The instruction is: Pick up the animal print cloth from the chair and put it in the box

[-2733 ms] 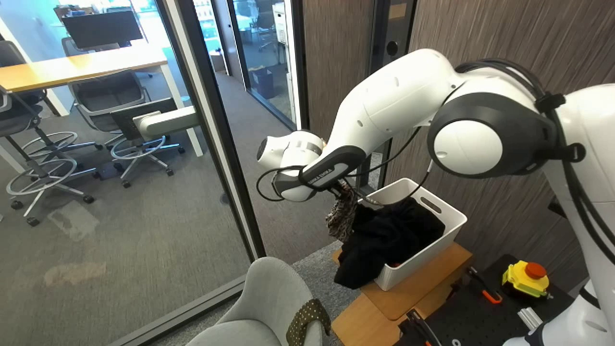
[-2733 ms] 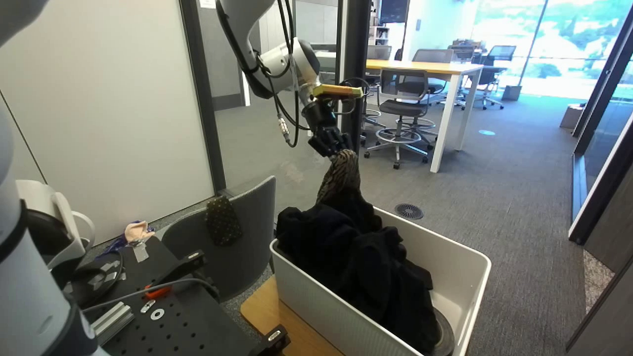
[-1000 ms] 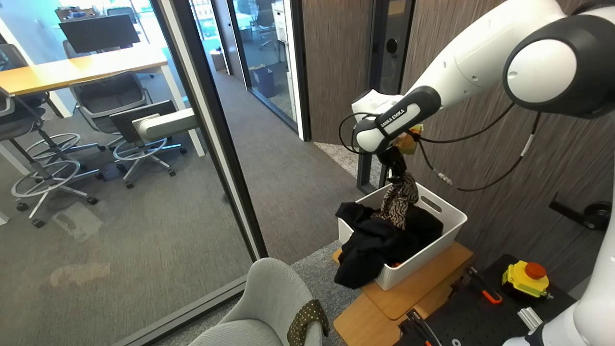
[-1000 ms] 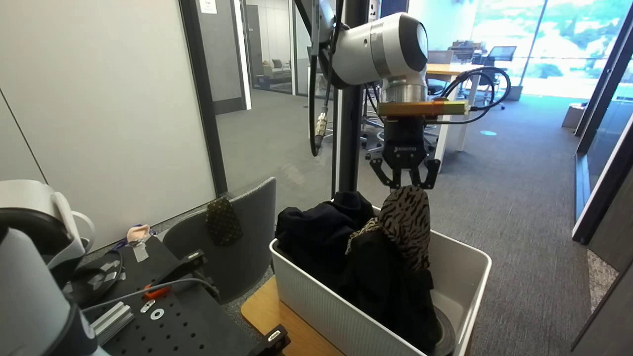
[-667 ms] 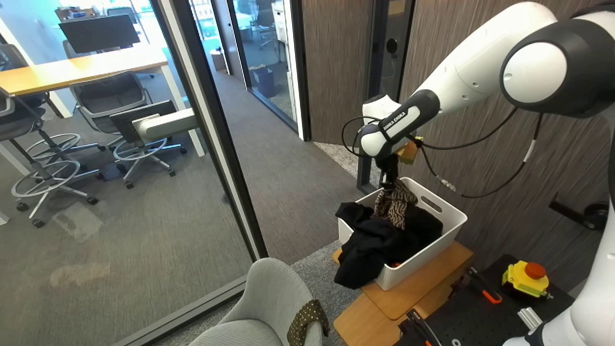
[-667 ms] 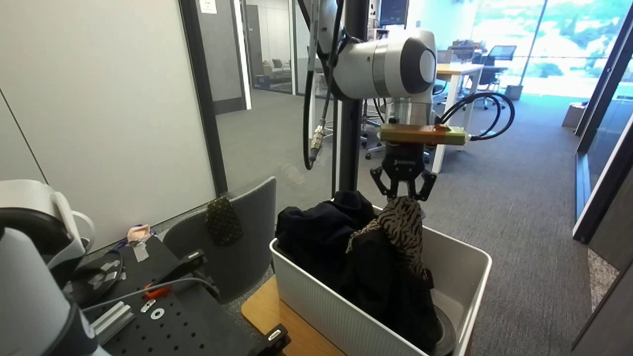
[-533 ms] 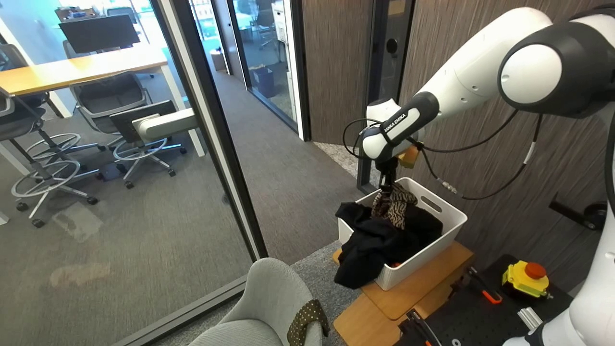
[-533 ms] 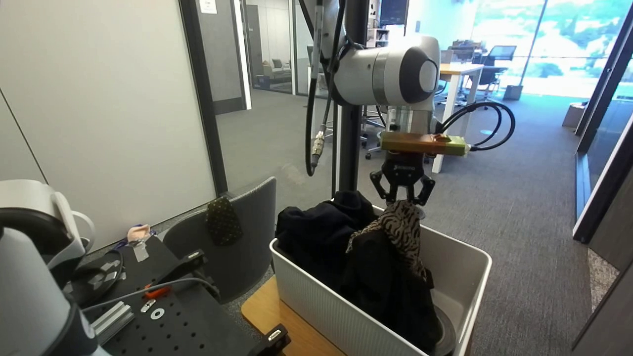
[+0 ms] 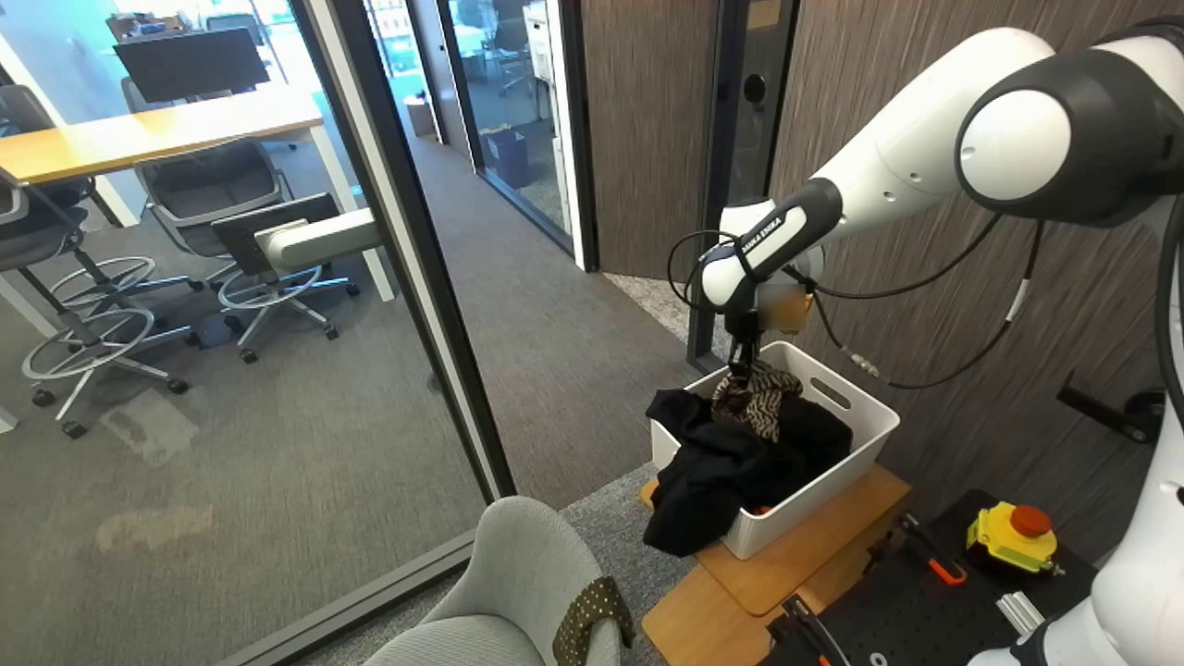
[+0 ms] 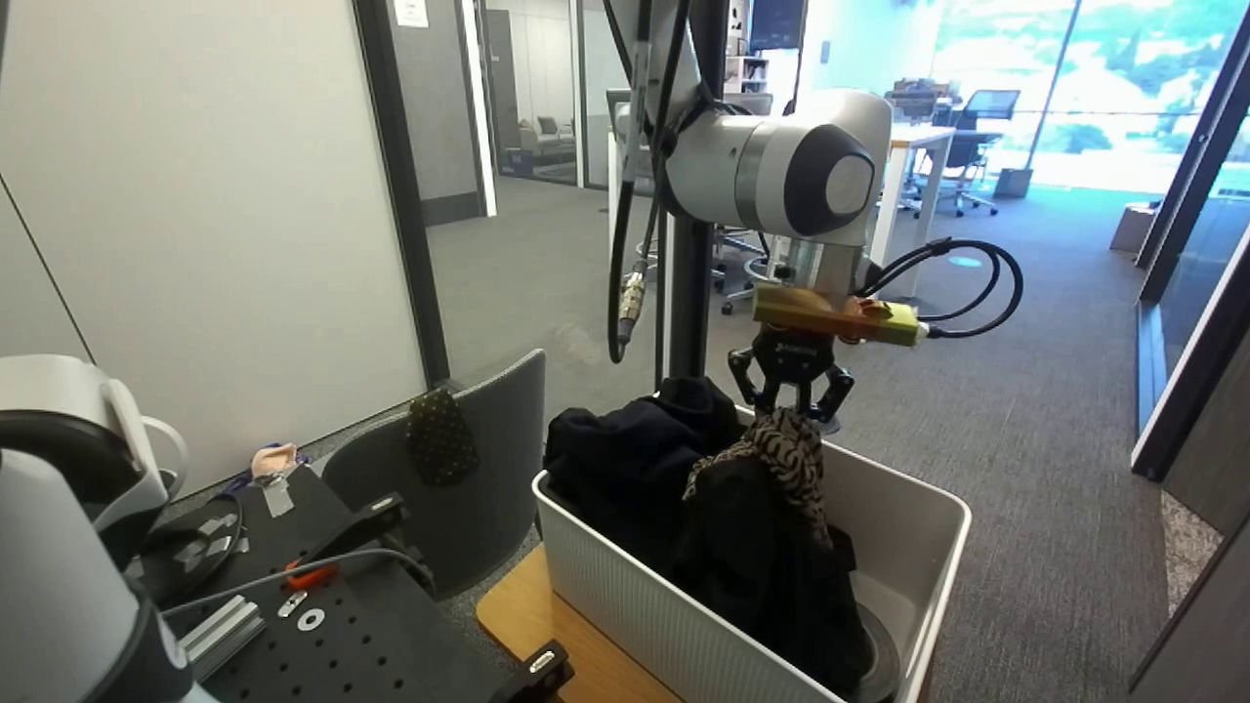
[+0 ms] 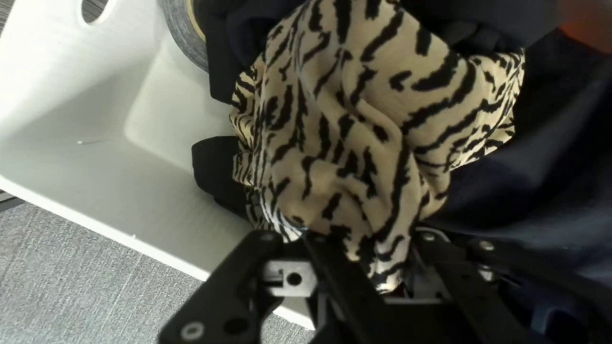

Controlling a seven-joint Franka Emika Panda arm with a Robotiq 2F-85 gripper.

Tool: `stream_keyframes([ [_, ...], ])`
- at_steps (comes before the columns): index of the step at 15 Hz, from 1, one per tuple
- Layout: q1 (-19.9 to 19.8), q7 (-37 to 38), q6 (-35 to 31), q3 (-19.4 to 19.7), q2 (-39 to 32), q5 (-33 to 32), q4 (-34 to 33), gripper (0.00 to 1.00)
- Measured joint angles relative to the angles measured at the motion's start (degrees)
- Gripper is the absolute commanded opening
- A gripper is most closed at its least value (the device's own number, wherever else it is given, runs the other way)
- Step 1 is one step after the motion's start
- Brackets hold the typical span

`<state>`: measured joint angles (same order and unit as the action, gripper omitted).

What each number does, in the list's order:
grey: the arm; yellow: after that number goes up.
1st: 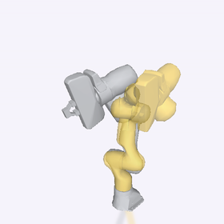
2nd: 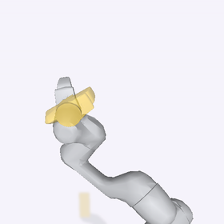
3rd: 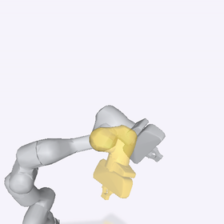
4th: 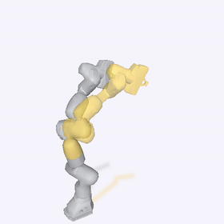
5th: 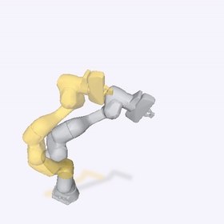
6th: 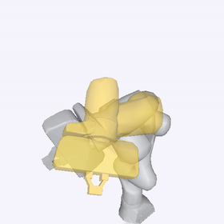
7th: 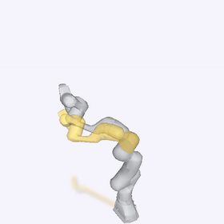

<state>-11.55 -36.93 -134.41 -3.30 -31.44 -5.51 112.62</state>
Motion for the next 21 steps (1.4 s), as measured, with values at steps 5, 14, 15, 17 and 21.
stream_keyframes([
  [5,0.6,2.4,3.2,-0.1,2.0,2.2,1.4,0.84],
  [14,7.0,23.2,20.6,0.0,20.3,3.7,11.2,1.00],
  [15,7.9,25.7,23.0,-0.1,23.2,4.5,12.4,1.00],
  [17,9.3,30.8,26.1,-0.1,29.3,5.6,15.3,1.00],
  [21,11.6,39.6,27.0,-0.2,42.4,6.1,21.9,1.00],
])
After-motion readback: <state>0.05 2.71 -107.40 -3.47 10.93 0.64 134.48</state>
